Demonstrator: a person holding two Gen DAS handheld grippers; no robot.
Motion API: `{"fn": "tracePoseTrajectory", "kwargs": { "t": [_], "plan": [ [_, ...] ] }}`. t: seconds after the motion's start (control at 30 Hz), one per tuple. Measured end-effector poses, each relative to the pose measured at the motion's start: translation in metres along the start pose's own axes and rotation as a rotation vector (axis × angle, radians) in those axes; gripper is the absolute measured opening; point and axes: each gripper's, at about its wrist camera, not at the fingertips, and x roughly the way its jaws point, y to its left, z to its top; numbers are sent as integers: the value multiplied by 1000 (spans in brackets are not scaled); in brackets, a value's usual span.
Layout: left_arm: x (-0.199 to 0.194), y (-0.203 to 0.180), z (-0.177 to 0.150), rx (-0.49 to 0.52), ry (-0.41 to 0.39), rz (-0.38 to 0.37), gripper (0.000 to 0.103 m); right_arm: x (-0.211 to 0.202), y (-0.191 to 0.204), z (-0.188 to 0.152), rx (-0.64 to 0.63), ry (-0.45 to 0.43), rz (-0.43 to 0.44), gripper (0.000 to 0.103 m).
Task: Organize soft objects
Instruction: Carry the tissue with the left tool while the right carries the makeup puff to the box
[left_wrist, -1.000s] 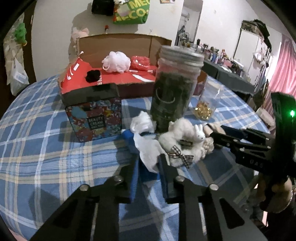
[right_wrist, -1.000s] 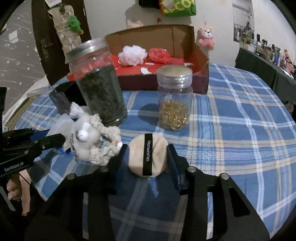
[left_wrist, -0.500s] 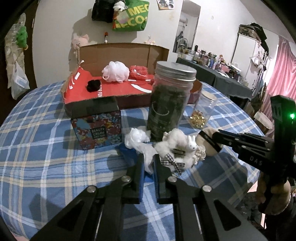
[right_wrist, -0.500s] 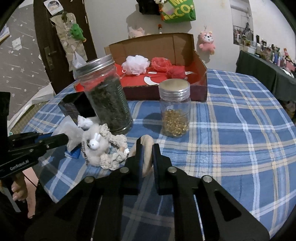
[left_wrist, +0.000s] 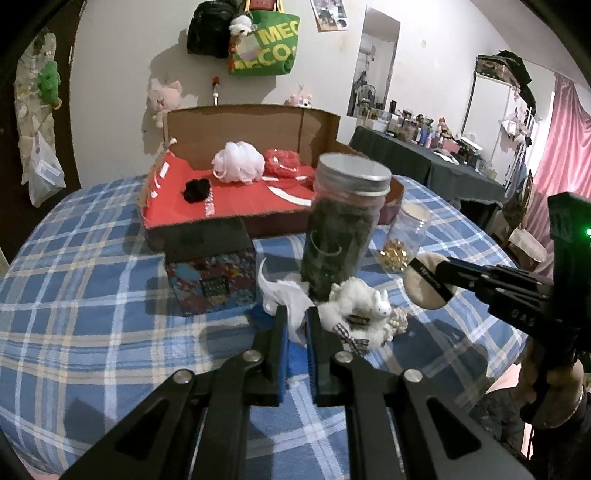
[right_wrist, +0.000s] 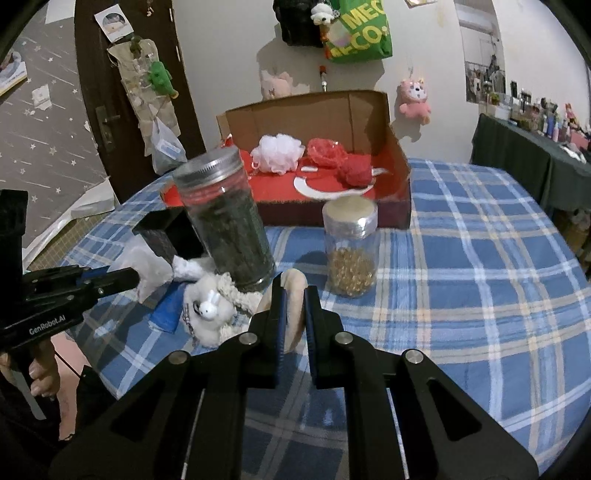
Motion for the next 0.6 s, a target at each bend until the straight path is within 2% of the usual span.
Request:
{"fn": "tracePoseTrajectory", "kwargs": {
  "t": [0.6],
  "plan": [
    [-27,14,25,-2,-75,44,9,-25,-8,32,-29,-82,-74,9]
  ]
}}
